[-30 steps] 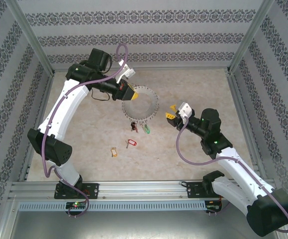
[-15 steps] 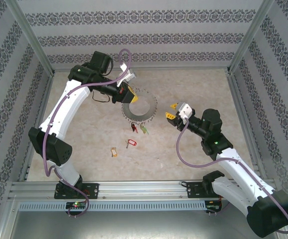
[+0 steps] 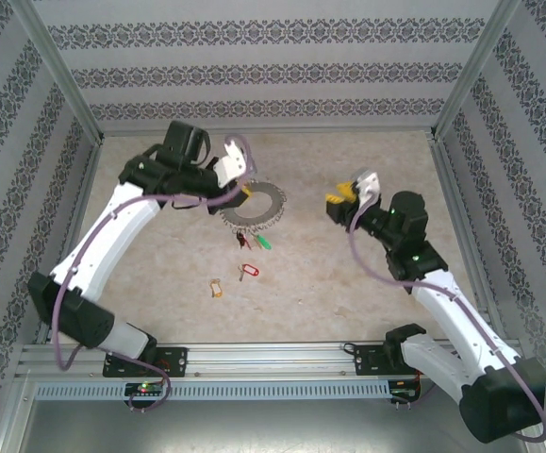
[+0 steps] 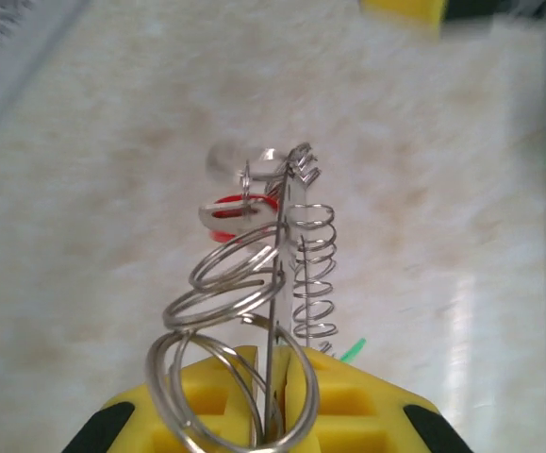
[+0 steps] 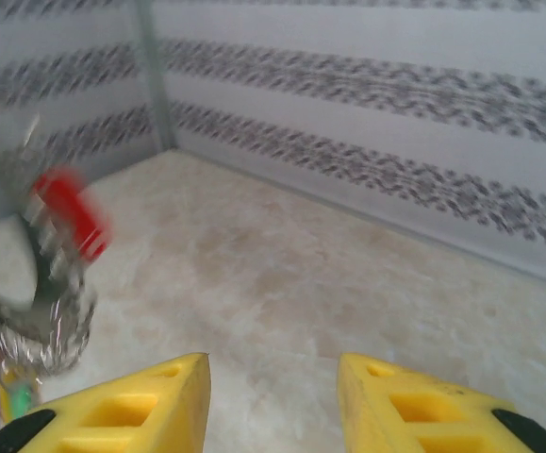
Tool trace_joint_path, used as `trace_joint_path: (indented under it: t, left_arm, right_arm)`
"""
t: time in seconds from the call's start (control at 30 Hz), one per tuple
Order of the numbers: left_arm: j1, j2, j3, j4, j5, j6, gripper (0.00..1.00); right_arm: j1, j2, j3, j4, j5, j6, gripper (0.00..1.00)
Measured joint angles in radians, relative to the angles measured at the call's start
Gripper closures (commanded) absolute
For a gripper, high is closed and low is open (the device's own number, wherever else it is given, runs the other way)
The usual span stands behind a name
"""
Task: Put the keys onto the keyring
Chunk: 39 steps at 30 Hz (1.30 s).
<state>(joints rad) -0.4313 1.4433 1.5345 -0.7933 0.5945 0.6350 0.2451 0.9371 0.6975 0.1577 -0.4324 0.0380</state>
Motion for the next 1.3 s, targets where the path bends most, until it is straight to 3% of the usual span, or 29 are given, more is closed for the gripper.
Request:
trace_joint_path:
  t: [0.17,0.37,0.57,0.8,1.3]
  left_arm:
    - [-0.100,-0.103,-0.225,0.364,-0.356,0.280,1.00]
    - [-0.151,-0.065,-0.360,0.688,-0.573,0.592,1.00]
    - [-0.164,-0.060,-0.404,0.816,-0.629,0.692,1.00]
    - [-0.178,-0.086,-0.429,0.848,-0.628,0.702,1.00]
    - [-0.206,-0.111,-0.444,0.868,-0.629,0.701,0.98]
  right_arm:
    - [-0.059,0.081,0.123,-0.074,-0.009,0.276,0.60]
    - [-0.065,0.261,0.290,-0.188,-0.133,0.602,0.59]
    - [-0.012,0.349,0.325,-0.210,-0.187,0.889,0.46]
    - [0.120,0.387,0.367,-0.155,-0.167,1.144,0.42]
    - [0.215,0.557,0.485,-0.064,-0.114,1.387,0.42]
